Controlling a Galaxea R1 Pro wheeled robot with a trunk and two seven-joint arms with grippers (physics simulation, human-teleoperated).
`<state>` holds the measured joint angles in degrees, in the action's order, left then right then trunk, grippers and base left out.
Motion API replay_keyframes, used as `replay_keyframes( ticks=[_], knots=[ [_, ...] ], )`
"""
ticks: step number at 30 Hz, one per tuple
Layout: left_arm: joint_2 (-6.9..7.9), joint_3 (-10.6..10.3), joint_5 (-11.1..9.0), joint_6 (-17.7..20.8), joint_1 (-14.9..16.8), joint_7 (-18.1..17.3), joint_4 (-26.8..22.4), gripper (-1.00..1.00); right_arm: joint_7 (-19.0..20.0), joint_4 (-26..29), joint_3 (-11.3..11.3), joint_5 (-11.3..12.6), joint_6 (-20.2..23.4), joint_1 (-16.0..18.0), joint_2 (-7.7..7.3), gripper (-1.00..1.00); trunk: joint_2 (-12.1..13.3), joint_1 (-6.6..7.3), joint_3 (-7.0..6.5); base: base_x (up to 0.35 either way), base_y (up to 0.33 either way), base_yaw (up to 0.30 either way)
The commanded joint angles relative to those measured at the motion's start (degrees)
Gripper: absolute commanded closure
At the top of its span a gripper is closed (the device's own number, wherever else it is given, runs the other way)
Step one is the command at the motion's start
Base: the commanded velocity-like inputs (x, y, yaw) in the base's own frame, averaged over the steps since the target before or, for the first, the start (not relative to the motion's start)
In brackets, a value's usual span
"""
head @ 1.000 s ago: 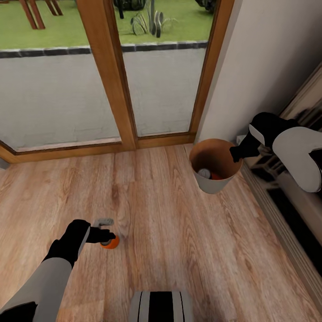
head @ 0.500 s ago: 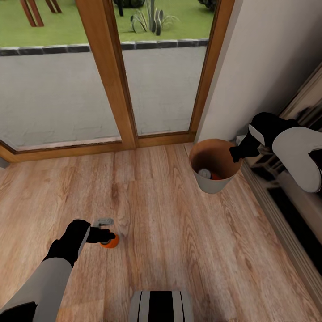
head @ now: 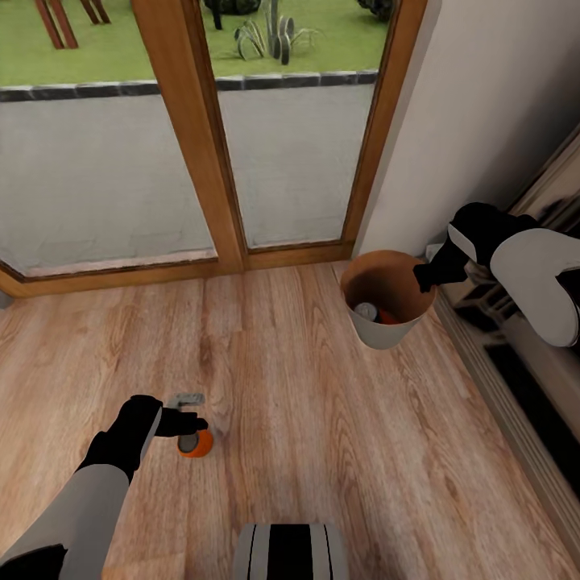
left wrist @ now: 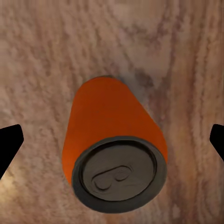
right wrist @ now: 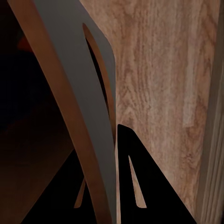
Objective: Put the three can of soda from the living room inside the tash can in the kitchen.
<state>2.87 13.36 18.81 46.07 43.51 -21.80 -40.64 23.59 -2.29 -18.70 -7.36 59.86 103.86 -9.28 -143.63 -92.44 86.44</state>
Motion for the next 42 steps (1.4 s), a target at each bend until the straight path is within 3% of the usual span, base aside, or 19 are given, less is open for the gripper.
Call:
replay_keyframes(
  ticks=[1, 8, 42],
  knots=[
    [-0.02, 0.0, 0.0, 0.0, 0.0, 0.0, 0.0, -1.00, 0.3, 0.0, 0.7, 0.8, 0.1, 0.0, -0.01, 1.00, 0.0, -0.02, 0.22, 0.009, 0.000, 0.000],
    [-0.05, 0.0, 0.0, 0.0, 0.0, 0.0, -0.1, -1.00, 0.3, 0.0, 0.6, 0.8, 0.1, 0.0, -0.04, 1.00, -0.1, -0.20, 1.77, 0.003, 0.000, 0.000],
    [-0.05, 0.0, 0.0, 0.2, 0.0, 0.0, -1.8, -1.00, 0.3, 0.0, 0.3, 0.7, 0.1, 0.0, -0.04, 1.00, -0.1, -0.20, 1.77, -0.052, 0.000, 0.000]
  ],
)
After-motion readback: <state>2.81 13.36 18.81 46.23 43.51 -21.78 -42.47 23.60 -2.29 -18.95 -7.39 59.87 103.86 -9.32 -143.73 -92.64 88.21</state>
